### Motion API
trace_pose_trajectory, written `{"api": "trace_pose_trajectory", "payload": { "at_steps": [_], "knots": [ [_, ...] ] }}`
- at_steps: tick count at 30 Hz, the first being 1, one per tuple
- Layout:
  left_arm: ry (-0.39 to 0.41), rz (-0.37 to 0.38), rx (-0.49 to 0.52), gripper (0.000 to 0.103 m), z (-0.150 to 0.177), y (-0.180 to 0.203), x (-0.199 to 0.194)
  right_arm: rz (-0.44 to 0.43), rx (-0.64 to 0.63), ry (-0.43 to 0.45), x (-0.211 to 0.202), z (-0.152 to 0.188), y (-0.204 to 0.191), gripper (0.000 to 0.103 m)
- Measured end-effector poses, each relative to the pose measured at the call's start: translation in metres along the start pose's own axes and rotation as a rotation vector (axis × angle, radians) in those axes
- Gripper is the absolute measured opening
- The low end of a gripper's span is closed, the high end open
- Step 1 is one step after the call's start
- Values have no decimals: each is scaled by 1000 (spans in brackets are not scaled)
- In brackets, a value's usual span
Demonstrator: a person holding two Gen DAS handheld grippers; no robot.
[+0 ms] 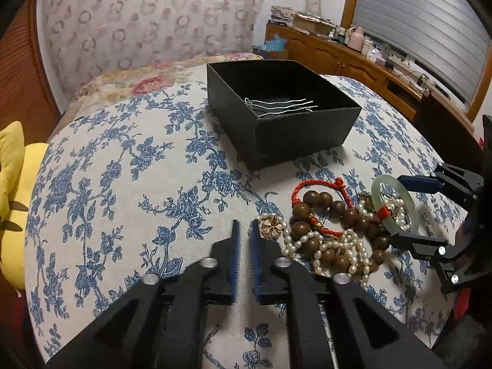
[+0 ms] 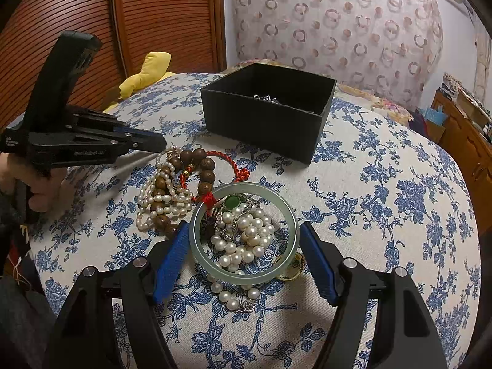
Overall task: Organize jewelry
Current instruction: 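Lift the pearl strand with the left tool while the right tool grasps the jade bangle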
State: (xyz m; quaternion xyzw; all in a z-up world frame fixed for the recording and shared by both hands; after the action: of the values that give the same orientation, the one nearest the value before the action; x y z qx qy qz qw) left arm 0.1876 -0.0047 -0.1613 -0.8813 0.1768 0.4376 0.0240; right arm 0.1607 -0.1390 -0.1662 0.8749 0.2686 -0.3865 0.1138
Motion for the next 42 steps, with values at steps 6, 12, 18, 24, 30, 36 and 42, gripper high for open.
{"api": "trace_pose_trajectory", "payload": {
  "at_steps": [6,12,18,24,30,36,42],
  "knots": [
    [-2,-16,16,18,-2,1,5,2,-1,0,0,0,0,75],
    [-4,-61,65,13,-7,3,10,4,-3,1,0,-1,0,75],
    [-6,-30,81,3,-7,6,10,6,-4,2,-1,-1,0,75],
    [81,20,44,3,-17,17,-16,6,-13,10,-2,-2,-1,75],
    [171,52,53,3,-37,34,-49,18,-31,38,-9,-7,3,74],
    [255,81,54,3,-60,48,-80,17,-38,71,-21,-18,12,74],
    [322,81,68,3,-88,57,-106,25,-47,109,-38,-38,28,74]
  ]
}}
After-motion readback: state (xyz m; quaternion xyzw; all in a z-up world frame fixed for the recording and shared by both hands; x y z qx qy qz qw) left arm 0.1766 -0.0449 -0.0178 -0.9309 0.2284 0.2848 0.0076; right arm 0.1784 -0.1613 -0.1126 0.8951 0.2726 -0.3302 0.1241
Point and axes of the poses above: each gripper's, at about its wrist camera, not at the fingertips, and x roughly the way its jaws point, y to its right, z to its underside, the point moved 8 cm from there along x, roughly the way its jaws point, and after that the axes turned 2 degrees about z, right-handed, at the moved point
